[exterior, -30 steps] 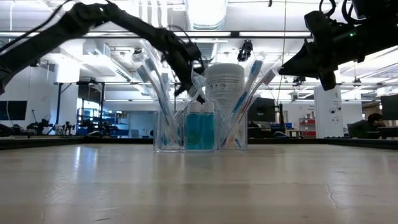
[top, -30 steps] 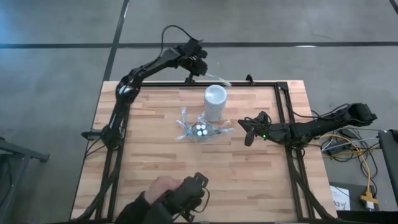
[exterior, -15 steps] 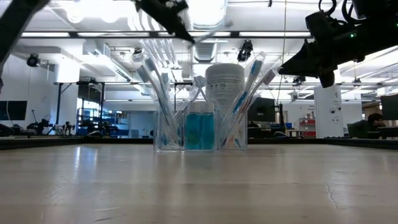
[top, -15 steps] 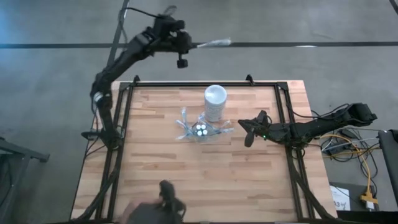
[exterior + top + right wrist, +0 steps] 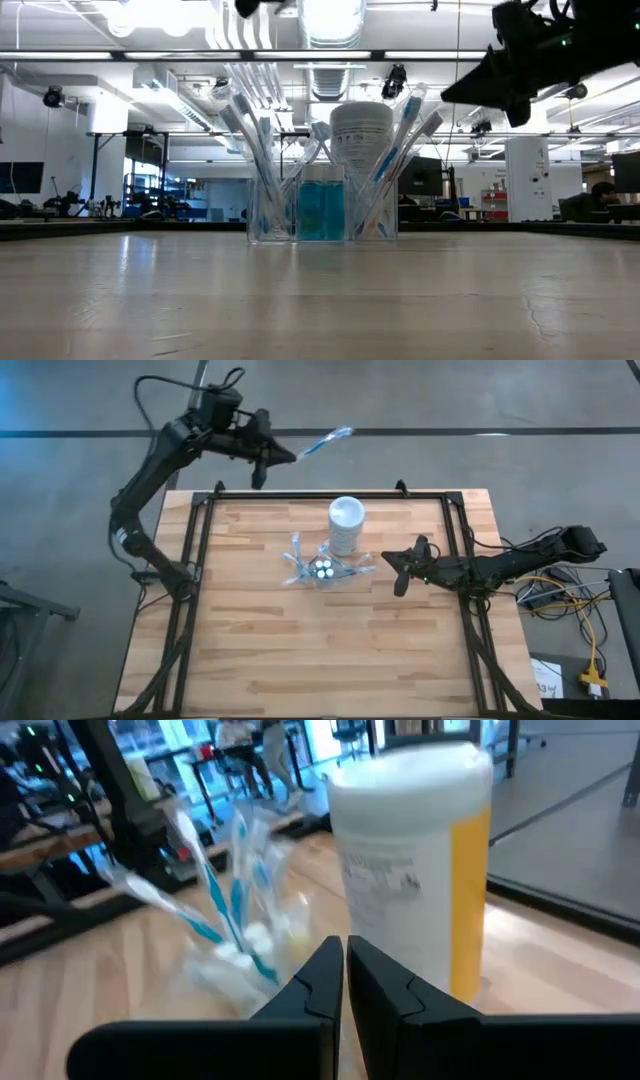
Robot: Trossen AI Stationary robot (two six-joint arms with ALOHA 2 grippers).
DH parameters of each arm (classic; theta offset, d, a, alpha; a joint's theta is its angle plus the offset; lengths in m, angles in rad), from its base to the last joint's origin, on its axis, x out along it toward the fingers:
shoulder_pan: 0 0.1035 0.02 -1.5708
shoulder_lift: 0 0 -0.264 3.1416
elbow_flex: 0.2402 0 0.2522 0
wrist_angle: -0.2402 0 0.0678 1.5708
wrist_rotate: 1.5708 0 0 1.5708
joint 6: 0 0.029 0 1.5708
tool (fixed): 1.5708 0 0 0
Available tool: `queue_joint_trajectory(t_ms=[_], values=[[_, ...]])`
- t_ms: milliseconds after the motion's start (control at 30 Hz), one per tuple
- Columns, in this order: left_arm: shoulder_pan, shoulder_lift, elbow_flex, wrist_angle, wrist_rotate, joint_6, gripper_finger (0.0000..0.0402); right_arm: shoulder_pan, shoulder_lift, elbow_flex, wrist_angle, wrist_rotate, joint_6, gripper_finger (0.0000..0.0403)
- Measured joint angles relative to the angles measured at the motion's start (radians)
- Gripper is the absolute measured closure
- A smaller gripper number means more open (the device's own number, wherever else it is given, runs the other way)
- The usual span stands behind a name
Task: Pick & Place toothbrushing station
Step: Put the blue toothbrush into the transparent organizer
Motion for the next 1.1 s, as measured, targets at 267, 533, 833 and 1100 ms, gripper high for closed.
queue_joint_trajectory(t_ms=[267,533,833,1100], values=[[-0.003,-0.229,-0.223,-0.007,0.008,-0.056,0.0401,0.0,0.022,0.048,-0.002,0.001,-0.136,0.0385],[-0.016,-0.571,-0.682,0.214,0.01,-0.207,0.0401,0.0,0.022,0.064,-0.009,0.002,-0.191,0.0385],[-0.055,-1.067,-1.248,0.492,-0.009,-0.489,0.0401,-0.137,0.0,0.248,-0.348,-0.2,-0.16,0.0385],[-0.06,-1.435,-1.485,0.533,0.01,-0.6,0.0401,-0.356,0.009,0.432,-0.48,-0.448,-0.295,0.0385]])
